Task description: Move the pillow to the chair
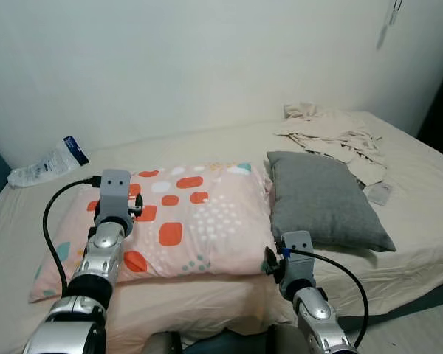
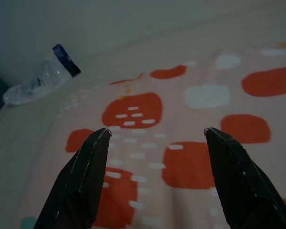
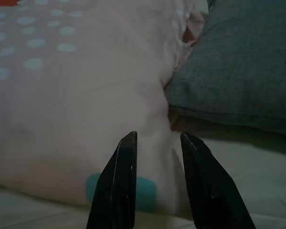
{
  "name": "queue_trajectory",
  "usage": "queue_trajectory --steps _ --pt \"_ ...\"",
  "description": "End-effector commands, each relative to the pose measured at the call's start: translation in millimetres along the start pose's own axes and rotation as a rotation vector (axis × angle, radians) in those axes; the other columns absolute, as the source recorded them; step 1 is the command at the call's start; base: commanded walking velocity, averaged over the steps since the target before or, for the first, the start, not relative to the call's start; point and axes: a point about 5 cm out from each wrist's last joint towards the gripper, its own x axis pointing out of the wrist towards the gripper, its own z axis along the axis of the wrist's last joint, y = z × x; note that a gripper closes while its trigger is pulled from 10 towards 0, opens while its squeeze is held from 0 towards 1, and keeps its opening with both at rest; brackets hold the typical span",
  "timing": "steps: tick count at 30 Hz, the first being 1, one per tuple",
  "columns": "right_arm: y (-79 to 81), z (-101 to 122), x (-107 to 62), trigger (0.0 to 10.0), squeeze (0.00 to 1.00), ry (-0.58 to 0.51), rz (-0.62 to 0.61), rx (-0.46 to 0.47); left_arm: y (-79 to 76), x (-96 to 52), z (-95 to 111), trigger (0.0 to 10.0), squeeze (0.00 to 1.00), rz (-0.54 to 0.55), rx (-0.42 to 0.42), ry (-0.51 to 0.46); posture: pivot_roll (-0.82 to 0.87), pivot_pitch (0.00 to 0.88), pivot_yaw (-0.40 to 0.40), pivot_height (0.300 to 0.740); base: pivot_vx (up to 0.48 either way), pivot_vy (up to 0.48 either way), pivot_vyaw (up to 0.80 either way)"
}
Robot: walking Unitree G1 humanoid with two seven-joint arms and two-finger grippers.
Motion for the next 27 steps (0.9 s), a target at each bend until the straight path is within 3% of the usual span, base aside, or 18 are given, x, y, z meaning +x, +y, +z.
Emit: queue_trajectory --steps 1,5,8,18,20,27 --pt "1.1 7.2 3.9 10.0 0.00 -0.020 0.008 0.011 6.2 2.1 -2.9 10.0 0.00 0.000 0.013 0.044 0.02 0.074 0.050 0.587 0.000 0.000 0.00" --pt "2.2 7.6 5.2 10.0 0.00 -0.008 0.033 0.000 2.3 0.2 -12.3 10.0 0.00 -0.022 0.003 0.103 0.02 0.079 0.054 0.587 0.000 0.000 0.00" --pt "6.6 9.1 8.9 10.0 0.00 0.012 0.098 -0.054 -1.2 -0.9 -16.7 10.0 0.00 -0.050 0.042 0.130 0.03 0.087 0.055 0.587 0.000 0.000 0.00" --pt "13.0 19.5 16.8 10.0 0.00 -0.005 0.159 -0.136 -2.5 -5.5 -23.8 10.0 0.00 -0.036 0.020 0.128 0.03 0.103 0.026 0.587 0.000 0.000 0.00" --pt "16.9 20.2 17.2 10.0 0.00 0.000 0.213 -0.188 -6.1 -12.0 -33.3 10.0 0.00 -0.026 0.001 0.137 0.03 0.121 -0.037 0.587 0.000 0.000 0.00" --pt "22.7 23.9 18.7 10.0 0.00 -0.002 0.306 -0.242 -2.6 -25.6 -49.4 10.0 0.00 0.026 -0.030 0.148 0.04 0.155 -0.124 0.587 0.000 0.000 0.00"
